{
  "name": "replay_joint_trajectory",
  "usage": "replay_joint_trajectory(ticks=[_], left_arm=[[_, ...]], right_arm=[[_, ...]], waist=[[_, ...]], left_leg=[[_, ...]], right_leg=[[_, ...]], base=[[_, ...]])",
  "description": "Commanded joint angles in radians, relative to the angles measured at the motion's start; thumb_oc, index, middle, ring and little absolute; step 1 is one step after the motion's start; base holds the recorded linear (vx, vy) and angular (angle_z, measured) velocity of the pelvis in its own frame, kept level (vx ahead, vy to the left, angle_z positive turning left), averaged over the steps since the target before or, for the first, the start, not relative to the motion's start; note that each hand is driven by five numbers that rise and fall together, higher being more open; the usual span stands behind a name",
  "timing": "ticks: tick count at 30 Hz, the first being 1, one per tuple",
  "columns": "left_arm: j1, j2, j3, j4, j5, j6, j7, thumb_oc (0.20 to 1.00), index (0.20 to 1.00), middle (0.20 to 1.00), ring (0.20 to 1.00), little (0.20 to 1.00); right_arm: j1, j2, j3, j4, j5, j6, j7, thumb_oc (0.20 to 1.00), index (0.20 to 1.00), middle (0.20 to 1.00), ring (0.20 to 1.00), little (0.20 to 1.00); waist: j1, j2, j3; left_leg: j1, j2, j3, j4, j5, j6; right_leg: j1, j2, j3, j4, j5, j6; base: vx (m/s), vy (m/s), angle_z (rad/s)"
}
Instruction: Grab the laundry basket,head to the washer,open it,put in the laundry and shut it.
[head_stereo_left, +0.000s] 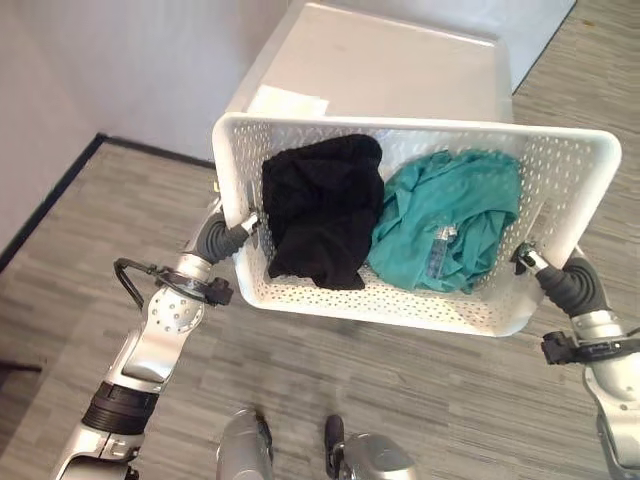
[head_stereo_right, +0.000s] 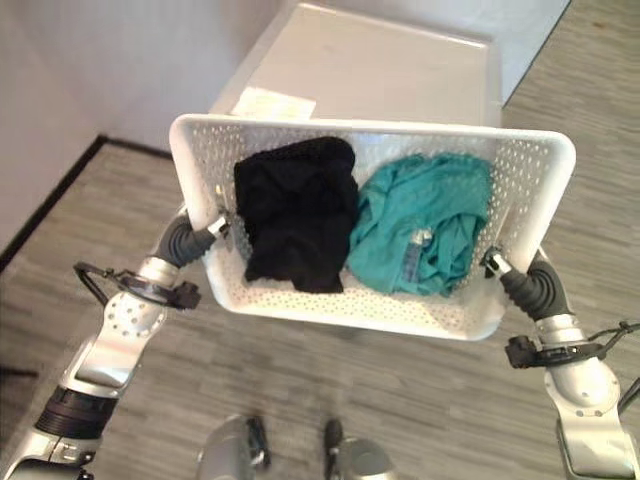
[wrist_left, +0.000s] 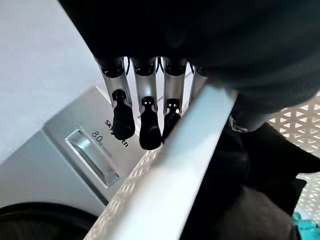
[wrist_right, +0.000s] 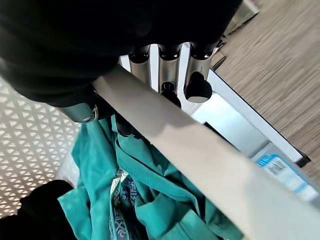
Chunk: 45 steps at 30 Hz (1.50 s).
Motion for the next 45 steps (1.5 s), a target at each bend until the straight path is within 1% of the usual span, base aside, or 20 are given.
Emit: replay_joint_trajectory(ticks=[1, 3, 8, 9, 14, 20, 23, 24, 27, 28, 29, 31, 32, 34, 35, 36, 37, 40, 43, 45], left_arm=[[-0.024, 0.115, 0.353, 0.111, 0.013, 0.030, 0.115, 0.200, 0.200, 0.200, 0.200, 0.200], [-0.023, 0.116, 0.354, 0.118, 0.014, 0.031, 0.117, 0.200, 0.200, 0.200, 0.200, 0.200], [-0.043, 0.159, 0.353, 0.175, 0.024, 0.039, 0.127, 0.200, 0.200, 0.200, 0.200, 0.200], [-0.057, 0.202, 0.354, 0.204, 0.021, 0.045, 0.132, 0.200, 0.200, 0.200, 0.200, 0.200], [-0.123, 0.244, 0.307, 0.237, 0.011, 0.056, 0.123, 0.200, 0.200, 0.200, 0.200, 0.200], [-0.390, 0.282, 0.097, 0.364, -0.027, 0.085, 0.106, 0.200, 0.200, 0.200, 0.200, 0.200], [-0.616, 0.272, -0.077, 0.494, -0.071, 0.096, 0.117, 0.200, 0.200, 0.200, 0.200, 0.200], [-0.741, 0.258, -0.173, 0.563, -0.096, 0.107, 0.117, 0.200, 0.200, 0.200, 0.200, 0.200], [-0.883, 0.238, -0.274, 0.639, -0.144, 0.114, 0.117, 0.200, 0.200, 0.200, 0.200, 0.200], [-0.885, 0.239, -0.275, 0.641, -0.145, 0.114, 0.117, 0.200, 0.200, 0.200, 0.200, 0.200], [-0.926, 0.235, -0.305, 0.657, -0.160, 0.120, 0.118, 0.200, 0.200, 0.200, 0.200, 0.200], [-0.928, 0.236, -0.305, 0.658, -0.161, 0.119, 0.118, 0.200, 0.200, 0.200, 0.200, 0.200], [-1.074, 0.170, -0.425, 0.813, -0.200, 0.114, 0.122, 0.200, 0.200, 0.200, 0.200, 0.200], [-1.080, 0.171, -0.436, 0.834, -0.201, 0.108, 0.120, 0.200, 0.200, 0.200, 0.200, 0.200], [-1.078, 0.157, -0.467, 0.848, -0.184, 0.114, 0.099, 0.200, 0.200, 0.200, 0.200, 0.200], [-1.075, 0.159, -0.465, 0.848, -0.184, 0.114, 0.099, 0.200, 0.200, 0.200, 0.200, 0.200], [-1.086, 0.136, -0.507, 0.874, -0.173, 0.121, 0.076, 0.200, 0.200, 0.200, 0.200, 0.200], [-1.096, 0.121, -0.534, 0.886, -0.160, 0.133, 0.058, 0.200, 0.200, 0.200, 0.200, 0.200], [-1.126, 0.091, -0.560, 0.933, -0.157, 0.143, 0.057, 0.200, 0.200, 0.200, 0.200, 0.200], [-1.138, 0.087, -0.561, 0.938, -0.158, 0.147, 0.060, 0.200, 0.200, 0.200, 0.200, 0.200]], right_arm=[[-0.048, -0.118, -0.203, 0.157, -0.019, 0.004, -0.100, 0.200, 0.200, 0.200, 0.200, 0.200], [-0.064, -0.123, -0.192, 0.168, -0.024, 0.004, -0.109, 0.200, 0.200, 0.200, 0.200, 0.200], [-0.091, -0.135, -0.175, 0.174, -0.029, 0.014, -0.097, 0.200, 0.200, 0.200, 0.200, 0.200], [-0.111, -0.156, -0.158, 0.196, -0.036, 0.029, -0.086, 0.200, 0.200, 0.200, 0.200, 0.200], [-0.162, -0.219, -0.138, 0.254, -0.030, 0.047, -0.090, 0.200, 0.200, 0.200, 0.200, 0.200], [-0.273, -0.382, -0.086, 0.389, -0.037, 0.083, -0.100, 0.200, 0.200, 0.200, 0.200, 0.200], [-0.376, -0.452, -0.015, 0.479, 0.010, 0.087, -0.113, 0.200, 0.200, 0.200, 0.200, 0.200], [-0.440, -0.497, 0.049, 0.537, 0.023, 0.095, -0.113, 0.200, 0.200, 0.200, 0.200, 0.200], [-0.535, -0.519, 0.126, 0.624, 0.071, 0.090, -0.130, 0.200, 0.200, 0.200, 0.200, 0.200], [-0.537, -0.519, 0.128, 0.626, 0.071, 0.089, -0.130, 0.200, 0.200, 0.200, 0.200, 0.200], [-0.561, -0.519, 0.152, 0.649, 0.081, 0.095, -0.136, 0.200, 0.200, 0.200, 0.200, 0.200], [-0.565, -0.519, 0.155, 0.650, 0.082, 0.094, -0.136, 0.200, 0.200, 0.200, 0.200, 0.200], [-0.660, -0.544, 0.269, 0.728, 0.095, 0.102, -0.135, 0.200, 0.200, 0.200, 0.200, 0.200], [-0.694, -0.547, 0.303, 0.760, 0.100, 0.097, -0.138, 0.200, 0.200, 0.200, 0.200, 0.200], [-0.780, -0.533, 0.411, 0.842, 0.079, 0.120, -0.105, 0.200, 0.200, 0.200, 0.200, 0.200], [-0.790, -0.532, 0.421, 0.847, 0.080, 0.119, -0.105, 0.200, 0.200, 0.200, 0.200, 0.200], [-0.855, -0.529, 0.501, 0.914, 0.067, 0.136, -0.076, 0.200, 0.200, 0.200, 0.200, 0.200], [-0.923, -0.514, 0.581, 0.978, 0.027, 0.164, -0.044, 0.200, 0.200, 0.200, 0.200, 0.200], [-1.027, -0.477, 0.680, 1.043, -0.015, 0.186, -0.033, 0.200, 0.200, 0.200, 0.200, 0.200], [-1.033, -0.474, 0.680, 1.049, -0.012, 0.190, -0.036, 0.200, 0.200, 0.200, 0.200, 0.200]], waist=[[0.092, -0.029, -0.024], [0.095, -0.021, -0.027], [0.097, -0.014, -0.057], [0.102, -0.010, -0.080], [0.109, -0.013, -0.095], [0.099, -0.015, -0.107], [0.095, -0.020, -0.102], [0.096, -0.026, -0.098], [0.099, -0.048, -0.078], [0.098, -0.048, -0.078], [0.104, -0.058, -0.062], [0.102, -0.057, -0.064], [0.128, -0.060, -0.044], [0.135, -0.056, -0.047], [0.173, -0.043, -0.074], [0.172, -0.044, -0.075], [0.182, -0.044, -0.097], [0.183, -0.043, -0.109], [0.154, -0.018, -0.084], [0.144, -0.010, -0.079]], left_leg=[[0.102, -0.042, -0.148, -0.239, -0.155, -0.190], [0.122, -0.036, -0.142, -0.242, -0.139, -0.188], [0.172, -0.060, -0.118, -0.258, -0.162, -0.177], [0.207, -0.068, -0.084, -0.275, -0.165, -0.169], [0.240, -0.082, -0.059, -0.292, -0.172, -0.158], [0.264, -0.086, -0.069, -0.321, -0.159, -0.157], [0.259, -0.077, -0.082, -0.317, -0.153, -0.163], [0.252, -0.066, -0.090, -0.298, -0.153, -0.169], [0.199, -0.046, -0.110, -0.199, -0.168, -0.186], [0.197, -0.045, -0.111, -0.196, -0.170, -0.186], [0.153, -0.044, -0.123, -0.119, -0.168, -0.186], [0.147, -0.044, -0.126, -0.113, -0.170, -0.186], [0.019, -0.072, -0.090, -0.101, -0.127, -0.167], [-0.003, -0.080, -0.078, -0.154, -0.093, -0.170], [0.017, -0.105, -0.078, -0.227, -0.083, -0.166], [0.020, -0.106, -0.076, -0.229, -0.083, -0.165], [0.038, -0.128, -0.081, -0.216, -0.102, -0.147], [0.070, -0.142, -0.061, -0.203, -0.132, -0.121], [0.147, -0.160, -0.040, -0.215, -0.169, -0.072], [0.167, -0.162, -0.038, -0.225, -0.176, -0.068]], right_leg=[[-0.006, 0.013, 0.115, -0.299, 0.108, 0.000], [-0.008, 0.014, 0.125, -0.294, 0.112, -0.003], [0.006, -0.016, 0.163, -0.311, 0.121, 0.006], [0.017, -0.033, 0.174, -0.317, 0.121, 0.013], [0.030, -0.047, 0.185, -0.320, 0.116, 0.022], [0.044, -0.045, 0.175, -0.320, 0.103, 0.028], [0.042, -0.036, 0.159, -0.315, 0.095, 0.026], [0.039, -0.026, 0.149, -0.306, 0.087, 0.021], [0.037, -0.009, 0.137, -0.292, 0.076, 0.007], [0.036, -0.009, 0.136, -0.292, 0.076, 0.007], [0.042, -0.006, 0.132, -0.290, 0.075, 0.000], [0.040, -0.005, 0.130, -0.290, 0.075, 0.000], [0.096, -0.020, 0.099, -0.330, 0.066, 0.013], [0.106, -0.020, 0.100, -0.339, 0.064, 0.018], [0.138, -0.033, 0.114, -0.330, 0.026, 0.043], [0.139, -0.035, 0.115, -0.329, 0.025, 0.044], [0.147, -0.066, 0.116, -0.299, 0.016, 0.060], [0.127, -0.096, 0.122, -0.212, 0.027, 0.081], [-0.015, -0.105, 0.164, 0.069, 0.114, 0.107], [-0.041, -0.112, 0.160, 0.080, 0.125, 0.107]], base=[[0.15, 0.118, -1.64], [0.12, 0.096, -0.99], [0.12, 0.112, -0.22], [0.13, 0.083, -0.23], [0.09, 0.050, -0.20], [0.05, -0.013, 0.04], [0.03, -0.074, 0.14], [0.02, -0.091, 0.36], [0.00, -0.122, 0.33], [-0.01, -0.116, 0.16], [-0.01, -0.060, 0.20], [0.09, 0.007, 0.22], [0.28, 0.140, 0.31], [0.34, 0.227, 0.37], [0.32, 0.251, -0.02], [0.51, 0.415, -0.61], [0.21, 0.169, -0.64], [0.25, 0.230, -0.43], [0.22, 0.264, -0.33], [0.12, 0.106, -0.16]])
